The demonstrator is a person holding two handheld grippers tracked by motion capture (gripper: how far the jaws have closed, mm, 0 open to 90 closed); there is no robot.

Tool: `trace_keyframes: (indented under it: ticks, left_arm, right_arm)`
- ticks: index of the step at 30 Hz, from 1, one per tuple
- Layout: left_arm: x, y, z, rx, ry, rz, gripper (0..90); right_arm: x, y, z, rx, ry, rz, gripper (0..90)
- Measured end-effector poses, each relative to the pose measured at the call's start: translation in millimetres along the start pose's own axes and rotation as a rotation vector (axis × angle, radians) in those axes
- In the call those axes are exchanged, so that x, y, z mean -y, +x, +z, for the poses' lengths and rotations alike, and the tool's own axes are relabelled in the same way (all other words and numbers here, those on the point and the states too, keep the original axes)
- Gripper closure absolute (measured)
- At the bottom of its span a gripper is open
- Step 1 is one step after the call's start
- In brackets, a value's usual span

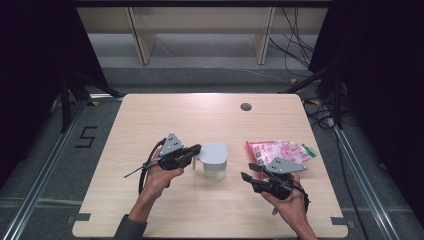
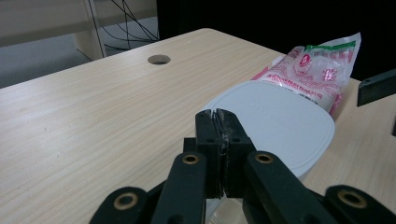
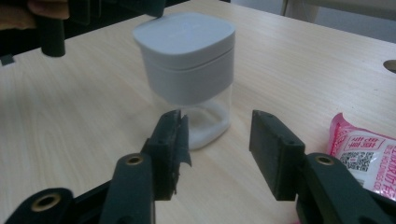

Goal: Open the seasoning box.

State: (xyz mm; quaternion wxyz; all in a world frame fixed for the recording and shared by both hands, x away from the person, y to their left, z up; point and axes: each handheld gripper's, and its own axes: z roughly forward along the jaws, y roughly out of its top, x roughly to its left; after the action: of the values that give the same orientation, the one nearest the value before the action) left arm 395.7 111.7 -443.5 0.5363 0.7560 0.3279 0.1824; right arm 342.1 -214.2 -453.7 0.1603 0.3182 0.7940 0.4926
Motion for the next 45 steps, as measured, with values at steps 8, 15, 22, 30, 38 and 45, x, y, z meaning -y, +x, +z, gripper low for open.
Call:
trace_keyframes:
  ticks: [8,15,22,30,38,45]
  left_arm:
    - [0.1,0.2,0.0,0.001,0.0,0.003,87.7]
    - [1.2,0.2,0.6,0.002,-0.016,-0.021,87.4]
    - [3.3,4.9,0.6,0.028,-0.032,-0.026,87.4]
    - [2.7,0.8,-0.7,0.007,-0.018,-0.026,87.0]
    - [3.3,3.8,0.4,0.028,-0.031,-0.025,86.8]
    - [4.1,3.3,-1.1,0.014,-0.026,-0.046,84.3]
  right_arm:
    - [-7.5,-3.4,14.1,-0.002,0.032,-0.015,70.6]
    - [-15.8,-4.8,33.2,-0.04,0.023,-0.073,85.1]
    - [-21.4,-5.6,42.4,-0.044,0.034,-0.067,89.9]
    - [-24.3,-1.3,50.5,-0.06,0.036,-0.095,90.0]
    - [-28.1,-0.3,53.9,-0.061,0.036,-0.103,90.0]
    - [-34.6,4.6,52.2,-0.056,0.044,-0.114,90.0]
